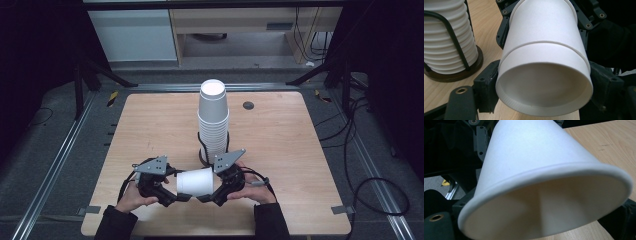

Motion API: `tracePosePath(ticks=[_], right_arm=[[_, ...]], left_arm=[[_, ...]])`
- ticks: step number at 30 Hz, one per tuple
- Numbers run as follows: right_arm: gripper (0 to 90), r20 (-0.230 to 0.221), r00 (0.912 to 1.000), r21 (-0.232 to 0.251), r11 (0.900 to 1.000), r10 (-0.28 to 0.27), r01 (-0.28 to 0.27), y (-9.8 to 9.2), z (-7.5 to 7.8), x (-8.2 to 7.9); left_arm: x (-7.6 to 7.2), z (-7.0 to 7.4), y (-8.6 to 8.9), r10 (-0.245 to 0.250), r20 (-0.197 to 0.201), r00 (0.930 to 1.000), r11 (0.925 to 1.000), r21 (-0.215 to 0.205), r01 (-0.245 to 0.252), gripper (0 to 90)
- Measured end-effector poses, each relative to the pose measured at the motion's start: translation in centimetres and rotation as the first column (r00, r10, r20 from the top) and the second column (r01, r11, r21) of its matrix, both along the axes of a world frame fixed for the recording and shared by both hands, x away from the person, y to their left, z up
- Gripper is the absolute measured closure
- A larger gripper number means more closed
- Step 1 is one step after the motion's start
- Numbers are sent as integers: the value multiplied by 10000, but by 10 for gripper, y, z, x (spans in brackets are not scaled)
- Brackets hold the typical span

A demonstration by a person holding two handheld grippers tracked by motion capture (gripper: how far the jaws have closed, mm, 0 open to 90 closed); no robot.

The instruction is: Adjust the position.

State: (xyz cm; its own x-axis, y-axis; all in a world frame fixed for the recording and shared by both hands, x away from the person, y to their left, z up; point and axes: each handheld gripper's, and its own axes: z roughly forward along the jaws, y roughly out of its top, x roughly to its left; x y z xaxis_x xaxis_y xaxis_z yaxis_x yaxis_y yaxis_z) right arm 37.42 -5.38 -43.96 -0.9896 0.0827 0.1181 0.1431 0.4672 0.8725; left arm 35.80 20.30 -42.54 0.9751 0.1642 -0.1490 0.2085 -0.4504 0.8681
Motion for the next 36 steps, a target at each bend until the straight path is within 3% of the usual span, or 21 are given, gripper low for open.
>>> tracePosePath(ticks=[8, 14, 21, 24, 28, 36], right_arm=[[85, 234, 9996, -275, 9994, -183, 189, -9, 9, 2], [84, 699, 9966, -901, 9947, -425, 488, -18, 27, 7], [83, 1244, 9917, -1929, 9795, -337, 575, -15, 40, 13], [82, 1408, 9899, -2543, 9658, -140, 498, -7, 42, 15], [83, 1556, 9875, -3451, 9380, 235, 321, 6, 40, 16], [82, 1593, 9840, -4637, 8860, 798, 32, 30, 31, 14]], left_arm=[[0, 3, 7, 490, 282, 9984, 9983, 306, -499, 171], [4, 2, 11, 832, 395, 9957, 9921, 905, -865, 139], [6, -3, 8, 1083, 571, 9925, 9803, 1594, -1162, 130], [6, -6, 4, 1118, 639, 9917, 9748, 1868, -1220, 128], [6, -8, 2, 1062, 712, 9918, 9702, 2109, -1191, 126], [6, -11, -2, 1004, 713, 9924, 9647, 2371, -1146, 124]])
